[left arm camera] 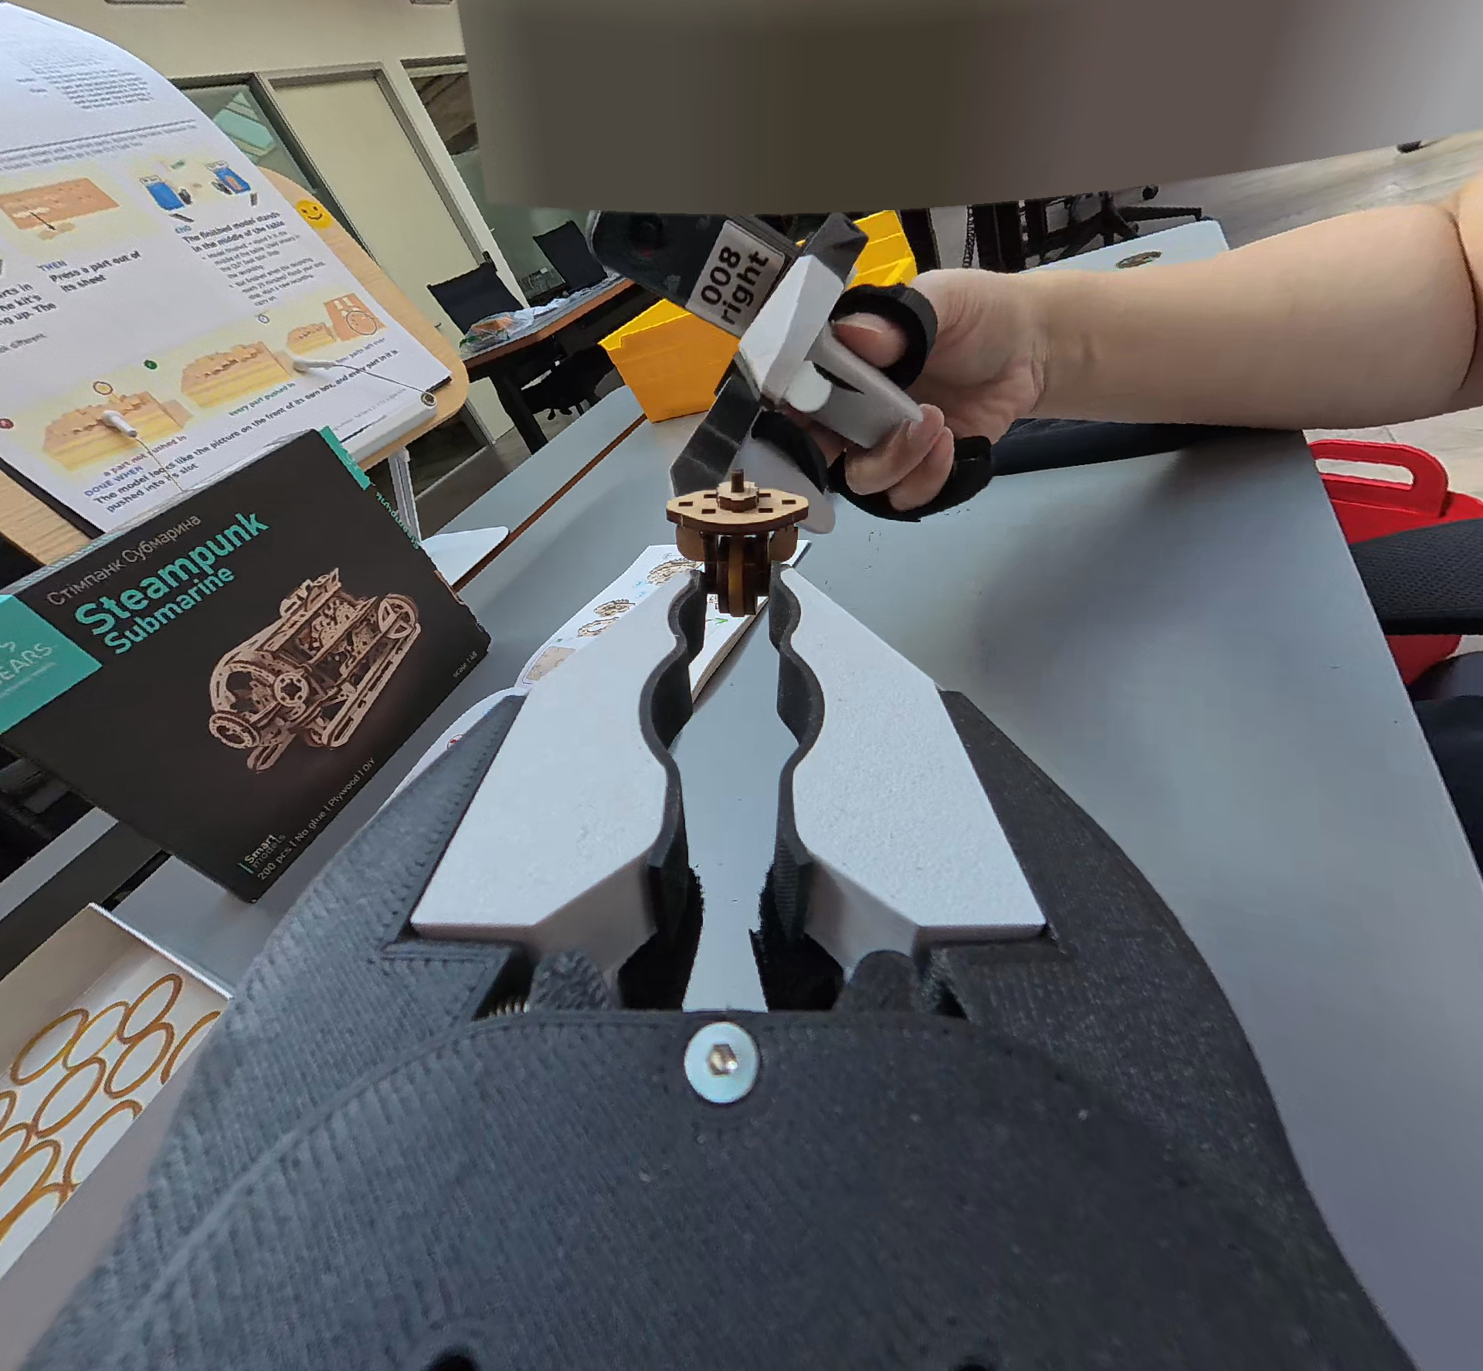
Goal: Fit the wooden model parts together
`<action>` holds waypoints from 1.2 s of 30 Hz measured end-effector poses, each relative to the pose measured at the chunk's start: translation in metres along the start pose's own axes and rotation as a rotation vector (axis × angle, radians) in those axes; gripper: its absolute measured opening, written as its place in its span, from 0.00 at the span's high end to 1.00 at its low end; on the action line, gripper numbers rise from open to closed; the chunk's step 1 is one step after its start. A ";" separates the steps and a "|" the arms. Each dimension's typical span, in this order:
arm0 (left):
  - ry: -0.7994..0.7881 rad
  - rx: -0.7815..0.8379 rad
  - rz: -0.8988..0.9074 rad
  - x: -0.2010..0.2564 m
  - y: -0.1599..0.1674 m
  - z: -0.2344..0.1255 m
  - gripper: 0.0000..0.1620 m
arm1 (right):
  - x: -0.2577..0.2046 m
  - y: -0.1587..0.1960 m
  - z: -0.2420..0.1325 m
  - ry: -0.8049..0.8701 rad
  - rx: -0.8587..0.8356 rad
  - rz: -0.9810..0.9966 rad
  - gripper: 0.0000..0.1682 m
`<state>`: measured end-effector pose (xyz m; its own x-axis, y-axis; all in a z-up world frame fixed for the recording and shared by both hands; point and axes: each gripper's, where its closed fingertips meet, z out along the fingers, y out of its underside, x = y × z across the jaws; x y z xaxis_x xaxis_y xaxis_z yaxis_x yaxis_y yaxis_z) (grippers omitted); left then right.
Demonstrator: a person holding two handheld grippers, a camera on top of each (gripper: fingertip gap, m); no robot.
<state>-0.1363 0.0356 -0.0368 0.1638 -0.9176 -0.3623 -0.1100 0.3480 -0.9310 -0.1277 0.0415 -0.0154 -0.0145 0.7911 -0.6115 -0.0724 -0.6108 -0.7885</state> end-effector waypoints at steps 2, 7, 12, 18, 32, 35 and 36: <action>-0.001 -0.002 0.005 0.000 0.000 0.000 0.92 | 0.000 0.007 0.007 -0.032 -0.016 0.051 0.77; -0.004 0.000 0.008 0.000 0.000 0.000 0.92 | 0.006 0.011 0.011 -0.047 -0.001 0.121 0.77; -0.008 -0.005 0.016 0.000 0.000 0.000 0.92 | 0.008 0.014 0.012 -0.037 -0.019 0.123 0.77; -0.007 -0.008 0.019 0.001 0.001 0.001 0.92 | 0.010 0.017 0.014 -0.031 -0.031 0.129 0.77; -0.020 -0.021 0.042 0.000 0.002 0.002 0.92 | 0.010 0.020 0.017 -0.031 -0.033 0.137 0.80; -0.020 -0.021 0.042 0.000 0.002 0.002 0.92 | 0.010 0.019 0.016 -0.031 -0.033 0.137 0.80; -0.021 -0.020 0.042 0.000 0.002 0.002 0.92 | 0.010 0.019 0.016 -0.032 -0.032 0.135 0.80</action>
<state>-0.1347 0.0368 -0.0389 0.1789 -0.8982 -0.4016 -0.1364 0.3816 -0.9142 -0.1455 0.0379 -0.0353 -0.0538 0.7016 -0.7105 -0.0356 -0.7124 -0.7008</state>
